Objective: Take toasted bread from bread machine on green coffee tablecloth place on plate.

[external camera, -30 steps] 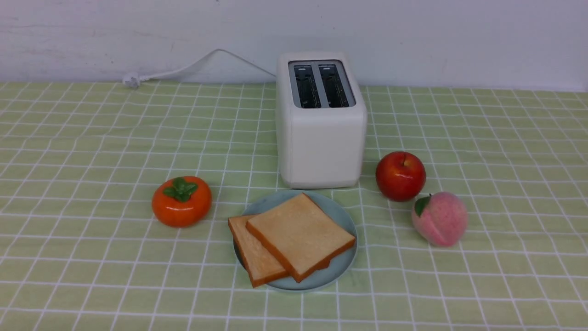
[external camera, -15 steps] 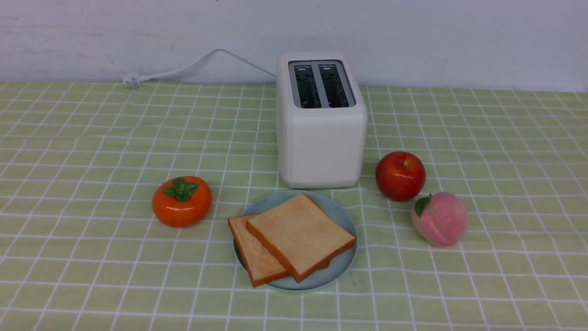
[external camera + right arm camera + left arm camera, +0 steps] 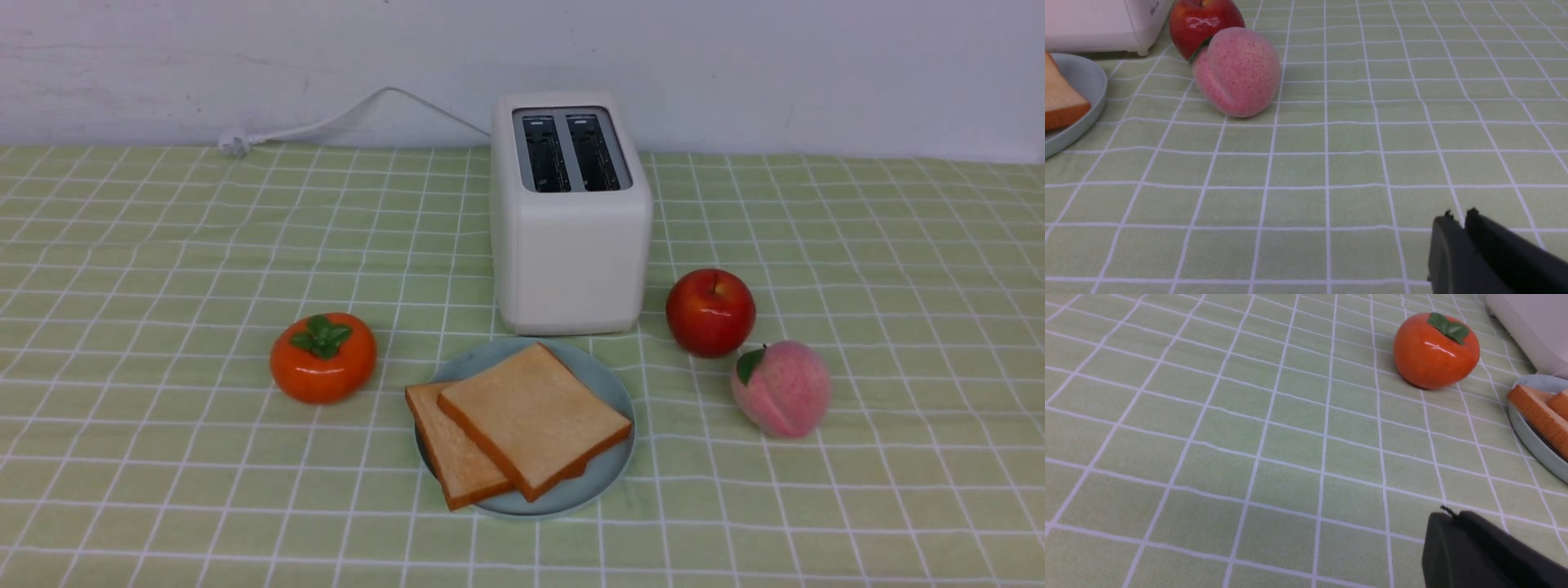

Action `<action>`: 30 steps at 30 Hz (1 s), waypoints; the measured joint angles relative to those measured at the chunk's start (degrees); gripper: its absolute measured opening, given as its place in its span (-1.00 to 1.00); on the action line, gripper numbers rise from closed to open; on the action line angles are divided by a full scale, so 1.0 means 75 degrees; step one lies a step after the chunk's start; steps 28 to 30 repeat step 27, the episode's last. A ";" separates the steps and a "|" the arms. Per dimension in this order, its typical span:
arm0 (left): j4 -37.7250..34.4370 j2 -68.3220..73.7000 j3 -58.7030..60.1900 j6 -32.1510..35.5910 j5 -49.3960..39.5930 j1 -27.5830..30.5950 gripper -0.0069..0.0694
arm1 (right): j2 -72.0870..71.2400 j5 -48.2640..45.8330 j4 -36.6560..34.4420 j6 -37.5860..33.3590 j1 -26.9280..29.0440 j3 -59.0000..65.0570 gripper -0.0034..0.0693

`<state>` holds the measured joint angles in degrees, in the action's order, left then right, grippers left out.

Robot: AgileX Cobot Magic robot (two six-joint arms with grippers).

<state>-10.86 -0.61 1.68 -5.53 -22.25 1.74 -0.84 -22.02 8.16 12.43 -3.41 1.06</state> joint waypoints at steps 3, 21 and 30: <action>0.0000 0.0000 0.0000 0.0000 0.0000 0.0000 -0.84 | 0.0000 0.0000 0.0000 0.0000 0.0000 0.0000 -0.75; 0.0000 0.0000 0.0000 0.0000 0.0003 0.0000 -0.81 | 0.0000 0.0000 0.0000 0.0000 0.0000 0.0000 -0.67; 0.0000 0.0000 0.0000 0.0000 0.0003 0.0000 -0.80 | 0.0000 0.0000 0.0000 0.0000 0.0000 0.0000 -0.65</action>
